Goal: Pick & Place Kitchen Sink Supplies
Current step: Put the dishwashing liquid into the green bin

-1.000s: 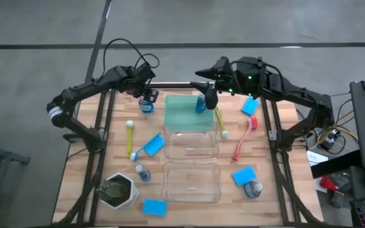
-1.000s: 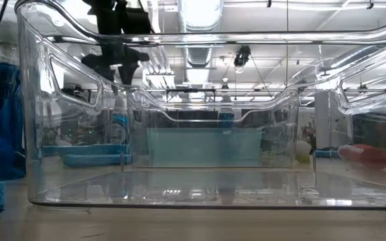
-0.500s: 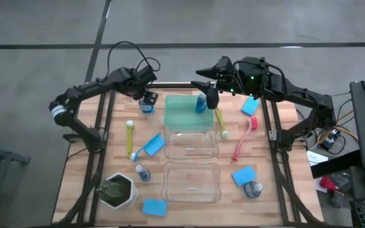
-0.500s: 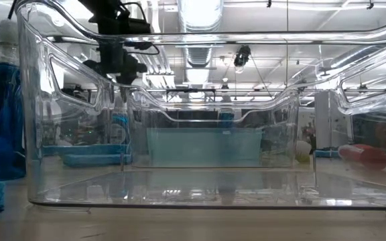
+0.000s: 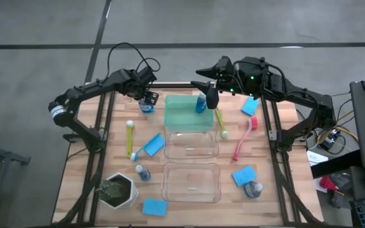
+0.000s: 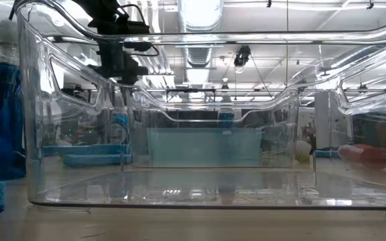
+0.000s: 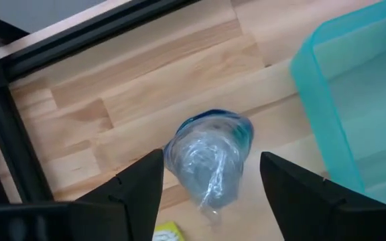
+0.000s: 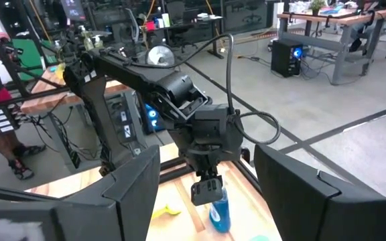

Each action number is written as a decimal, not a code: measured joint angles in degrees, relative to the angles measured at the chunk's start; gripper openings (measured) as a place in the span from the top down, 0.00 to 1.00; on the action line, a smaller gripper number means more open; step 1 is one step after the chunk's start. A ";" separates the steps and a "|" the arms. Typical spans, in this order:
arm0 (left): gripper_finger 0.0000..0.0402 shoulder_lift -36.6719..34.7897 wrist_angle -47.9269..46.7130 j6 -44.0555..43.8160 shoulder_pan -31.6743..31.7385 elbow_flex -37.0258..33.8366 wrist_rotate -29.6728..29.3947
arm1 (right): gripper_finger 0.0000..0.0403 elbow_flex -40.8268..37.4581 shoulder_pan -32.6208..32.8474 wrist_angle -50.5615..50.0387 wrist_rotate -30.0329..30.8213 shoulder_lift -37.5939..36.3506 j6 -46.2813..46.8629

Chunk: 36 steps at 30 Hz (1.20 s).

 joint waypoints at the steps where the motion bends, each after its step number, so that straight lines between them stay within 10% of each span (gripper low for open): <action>1: 0.42 0.00 0.04 -0.04 0.07 0.00 0.49 | 0.40 0.00 0.00 0.02 -0.02 0.00 0.00; 16: 0.70 0.02 0.68 2.06 0.59 -0.02 1.08 | 0.42 0.00 -0.02 0.07 -0.02 0.07 -0.02; 36: 0.70 -2.12 0.25 2.39 0.66 3.28 2.99 | 0.43 0.00 -0.17 0.13 0.00 0.07 -0.42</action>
